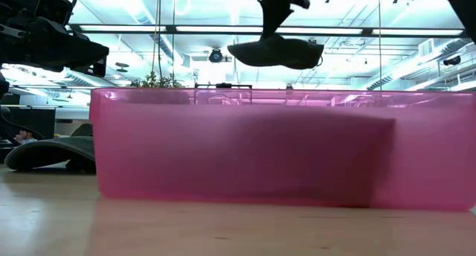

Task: Pick & Place hat
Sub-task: Put the top black cap into the transparent bin

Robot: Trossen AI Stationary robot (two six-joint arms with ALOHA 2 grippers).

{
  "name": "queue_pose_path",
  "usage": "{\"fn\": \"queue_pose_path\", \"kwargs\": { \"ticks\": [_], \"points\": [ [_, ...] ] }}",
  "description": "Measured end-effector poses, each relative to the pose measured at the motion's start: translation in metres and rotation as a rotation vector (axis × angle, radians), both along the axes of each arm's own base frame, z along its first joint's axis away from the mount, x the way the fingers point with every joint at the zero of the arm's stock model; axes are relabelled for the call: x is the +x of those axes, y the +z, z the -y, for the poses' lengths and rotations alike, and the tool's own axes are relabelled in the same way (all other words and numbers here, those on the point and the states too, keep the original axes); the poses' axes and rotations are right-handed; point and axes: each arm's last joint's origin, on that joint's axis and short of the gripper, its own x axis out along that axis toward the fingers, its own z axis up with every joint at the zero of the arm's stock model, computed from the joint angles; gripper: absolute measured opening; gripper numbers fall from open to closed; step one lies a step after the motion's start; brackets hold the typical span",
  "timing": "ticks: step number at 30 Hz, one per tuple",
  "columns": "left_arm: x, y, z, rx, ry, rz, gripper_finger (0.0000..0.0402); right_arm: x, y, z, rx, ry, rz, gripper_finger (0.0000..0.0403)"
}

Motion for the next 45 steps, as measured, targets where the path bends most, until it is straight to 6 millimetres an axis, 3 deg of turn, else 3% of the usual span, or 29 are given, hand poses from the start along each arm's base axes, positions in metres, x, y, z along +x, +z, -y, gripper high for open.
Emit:
{"fn": "queue_pose_path", "kwargs": {
  "ticks": [7, 12, 21, 34, 42, 45],
  "points": [
    [0.000, 0.000, 0.000, 0.000, 0.000, 0.000, 0.0055, 0.006, -0.022, -0.054, -0.029, -0.001, 0.007, 0.0000],
    [0.000, 0.000, 0.000, 0.000, 0.000, 0.000, 0.0055, 0.008, -0.061, -0.082, -0.048, -0.036, -0.045, 0.0000],
    [0.000, 0.000, 0.000, 0.000, 0.000, 0.000, 0.0055, 0.012, -0.094, -0.103, -0.012, -0.108, 0.052, 0.0000],
    [0.000, 0.000, 0.000, 0.000, 0.000, 0.000, 0.0055, 0.006, -0.107, -0.131, 0.047, -0.122, 0.076, 0.0000],
    [0.000, 0.000, 0.000, 0.000, 0.000, 0.000, 0.0055, 0.006, -0.110, -0.135, 0.077, -0.128, 0.079, 0.0000],
    [0.000, 0.000, 0.000, 0.000, 0.000, 0.000, 0.0055, 0.006, -0.121, -0.135, 0.073, -0.114, 0.063, 0.0000]
  ]
}}
